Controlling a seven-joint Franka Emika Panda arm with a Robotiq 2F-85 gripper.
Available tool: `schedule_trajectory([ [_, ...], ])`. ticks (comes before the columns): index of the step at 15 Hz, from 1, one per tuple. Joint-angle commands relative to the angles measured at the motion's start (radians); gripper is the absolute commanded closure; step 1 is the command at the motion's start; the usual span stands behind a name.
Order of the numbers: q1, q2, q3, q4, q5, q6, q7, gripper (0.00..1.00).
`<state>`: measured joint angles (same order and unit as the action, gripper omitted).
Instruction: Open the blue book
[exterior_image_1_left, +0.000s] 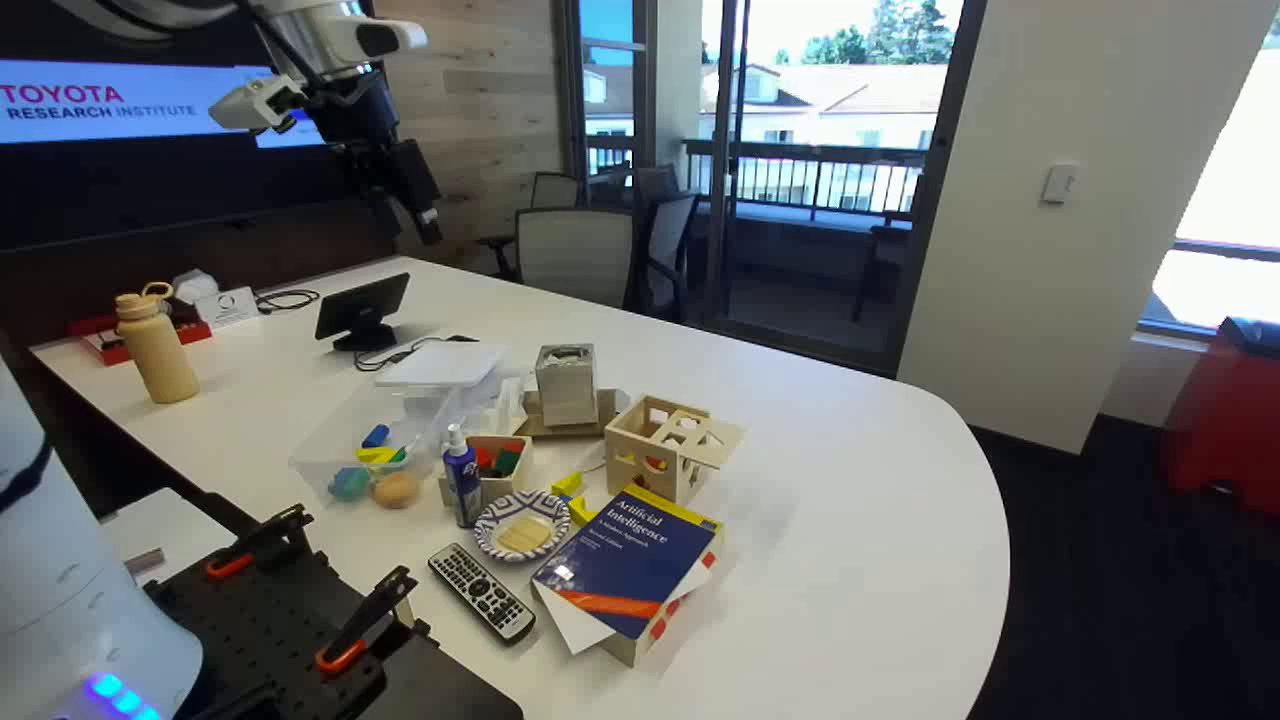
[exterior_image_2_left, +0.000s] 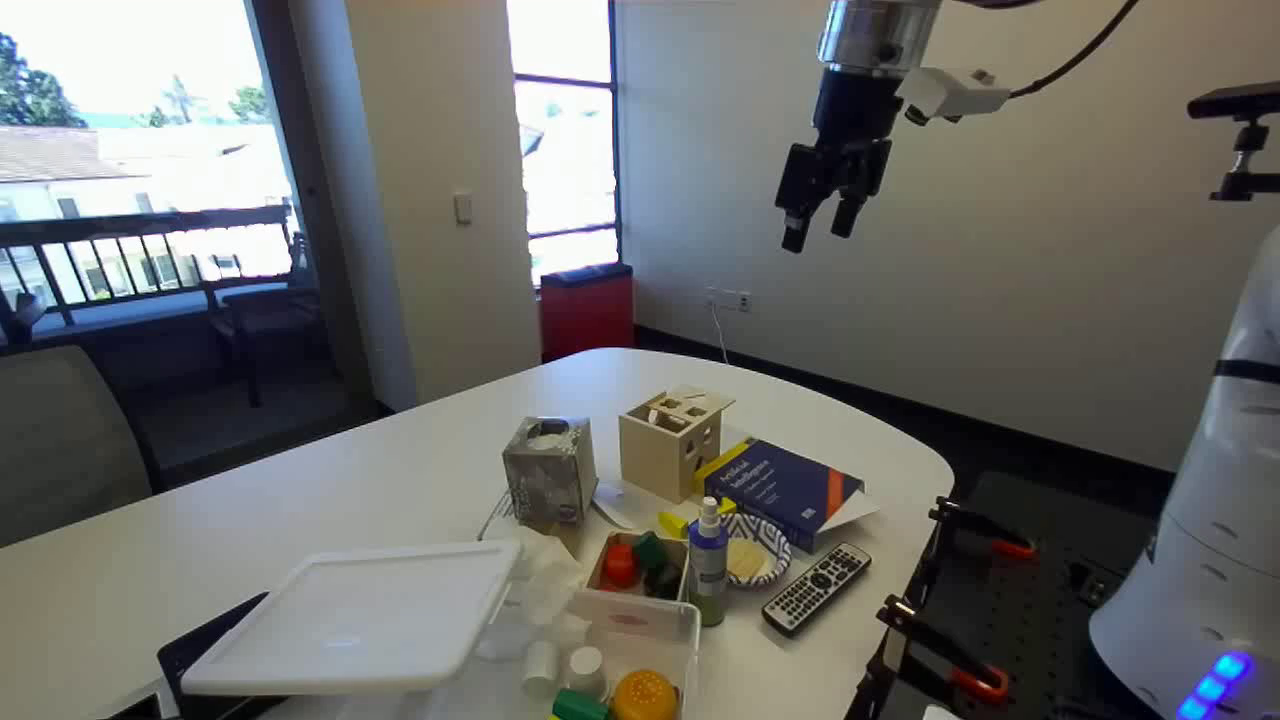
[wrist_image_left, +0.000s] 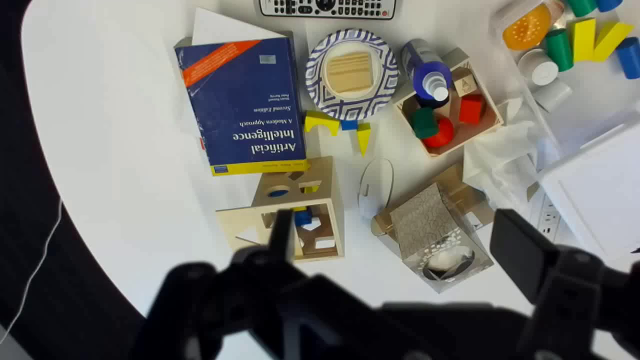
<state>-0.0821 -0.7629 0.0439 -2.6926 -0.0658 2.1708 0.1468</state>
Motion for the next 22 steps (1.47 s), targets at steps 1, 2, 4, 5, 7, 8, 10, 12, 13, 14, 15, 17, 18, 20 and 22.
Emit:
schedule_trajectory([
  [1,0.002,0.0,-0.002,0.001,-0.002,-0.002,0.001,0.0],
  [2,0.002,0.0,-0.002,0.001,-0.002,-0.002,0.001,0.0],
  [4,-0.003,0.016,-0.008,0.014,-0.006,-0.005,-0.005,0.0],
  [5,-0.009,0.04,-0.023,0.039,-0.009,-0.016,-0.022,0.0],
  [7,-0.017,0.108,-0.078,0.103,-0.002,-0.035,-0.074,0.0],
  [8,-0.026,0.145,-0.105,0.135,-0.001,-0.035,-0.091,0.0],
  [10,-0.027,0.253,-0.191,0.234,0.015,-0.06,-0.184,0.0],
  [12,-0.019,0.367,-0.272,0.331,0.048,-0.098,-0.279,0.0],
  [13,-0.017,0.422,-0.308,0.38,0.069,-0.114,-0.331,0.0],
  [14,0.012,0.48,-0.37,0.425,0.097,-0.131,-0.393,0.0],
  [15,0.017,0.542,-0.41,0.472,0.134,-0.146,-0.452,0.0],
  [17,0.025,0.667,-0.487,0.564,0.235,-0.183,-0.587,0.0],
  [18,0.019,0.73,-0.517,0.605,0.284,-0.201,-0.644,0.0],
  [20,-0.068,0.86,-0.5,0.687,0.38,-0.235,-0.761,0.0],
  [22,-0.151,0.988,-0.476,0.772,0.453,-0.265,-0.842,0.0],
])
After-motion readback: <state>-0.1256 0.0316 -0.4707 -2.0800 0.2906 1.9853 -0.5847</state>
